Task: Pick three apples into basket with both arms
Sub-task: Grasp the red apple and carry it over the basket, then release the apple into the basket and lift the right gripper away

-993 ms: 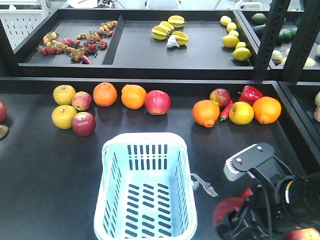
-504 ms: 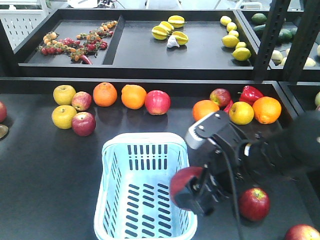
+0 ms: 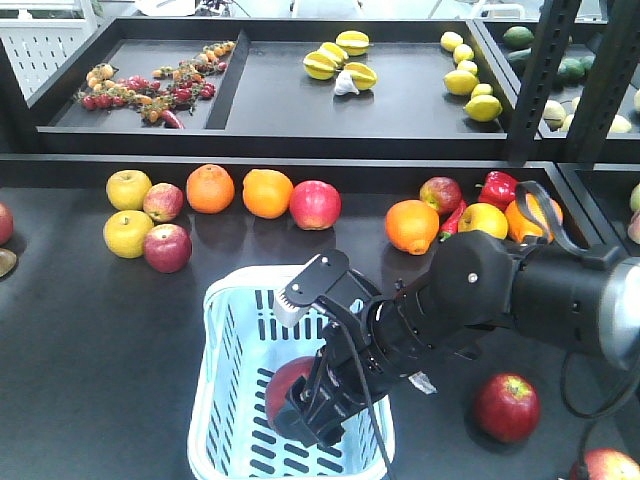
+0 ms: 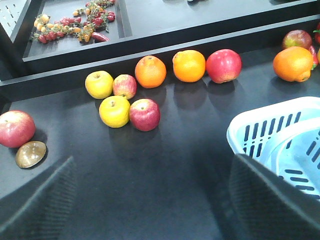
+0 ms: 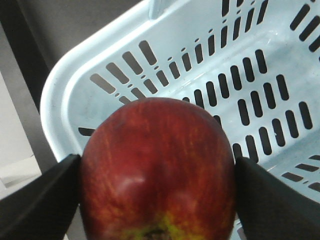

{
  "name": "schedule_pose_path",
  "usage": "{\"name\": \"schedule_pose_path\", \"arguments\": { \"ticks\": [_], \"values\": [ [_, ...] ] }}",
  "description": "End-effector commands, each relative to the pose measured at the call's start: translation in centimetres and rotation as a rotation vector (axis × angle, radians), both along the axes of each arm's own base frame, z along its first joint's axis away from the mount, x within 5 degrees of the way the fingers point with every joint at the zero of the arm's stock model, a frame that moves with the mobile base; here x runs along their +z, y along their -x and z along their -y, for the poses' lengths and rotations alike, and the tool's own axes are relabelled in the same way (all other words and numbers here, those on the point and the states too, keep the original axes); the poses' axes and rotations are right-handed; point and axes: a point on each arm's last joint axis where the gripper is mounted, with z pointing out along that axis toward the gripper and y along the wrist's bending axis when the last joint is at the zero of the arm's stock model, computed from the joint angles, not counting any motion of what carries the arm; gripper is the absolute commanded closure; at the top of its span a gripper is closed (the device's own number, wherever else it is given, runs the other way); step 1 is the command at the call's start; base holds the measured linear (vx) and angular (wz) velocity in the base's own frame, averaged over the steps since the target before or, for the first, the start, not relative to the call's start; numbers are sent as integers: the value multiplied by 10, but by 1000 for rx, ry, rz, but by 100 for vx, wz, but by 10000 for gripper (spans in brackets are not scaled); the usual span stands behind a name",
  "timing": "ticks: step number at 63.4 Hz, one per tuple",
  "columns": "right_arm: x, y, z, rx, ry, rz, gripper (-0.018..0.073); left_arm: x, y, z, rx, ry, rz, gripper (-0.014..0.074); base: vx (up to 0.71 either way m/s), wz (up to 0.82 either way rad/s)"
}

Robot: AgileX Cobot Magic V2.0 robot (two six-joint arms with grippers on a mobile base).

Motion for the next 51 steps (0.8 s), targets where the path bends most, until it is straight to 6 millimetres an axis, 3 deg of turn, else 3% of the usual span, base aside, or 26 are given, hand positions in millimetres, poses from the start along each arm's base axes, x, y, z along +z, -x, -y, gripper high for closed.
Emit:
{"name": "schedule_pose_path", "arguments": {
  "ticks": [1,20,51],
  "values": [
    [25,-5,-1,-60,-79,67,93,12,-1,1,-9,22,81,3,0,0],
    [27,-6,-4,-113,-134,30,-98,12,-1,1,-9,22,81,3,0,0],
    [25,-3,-3,-74,-99,27,-81,12,-1,1,-9,22,81,3,0,0]
  ]
}}
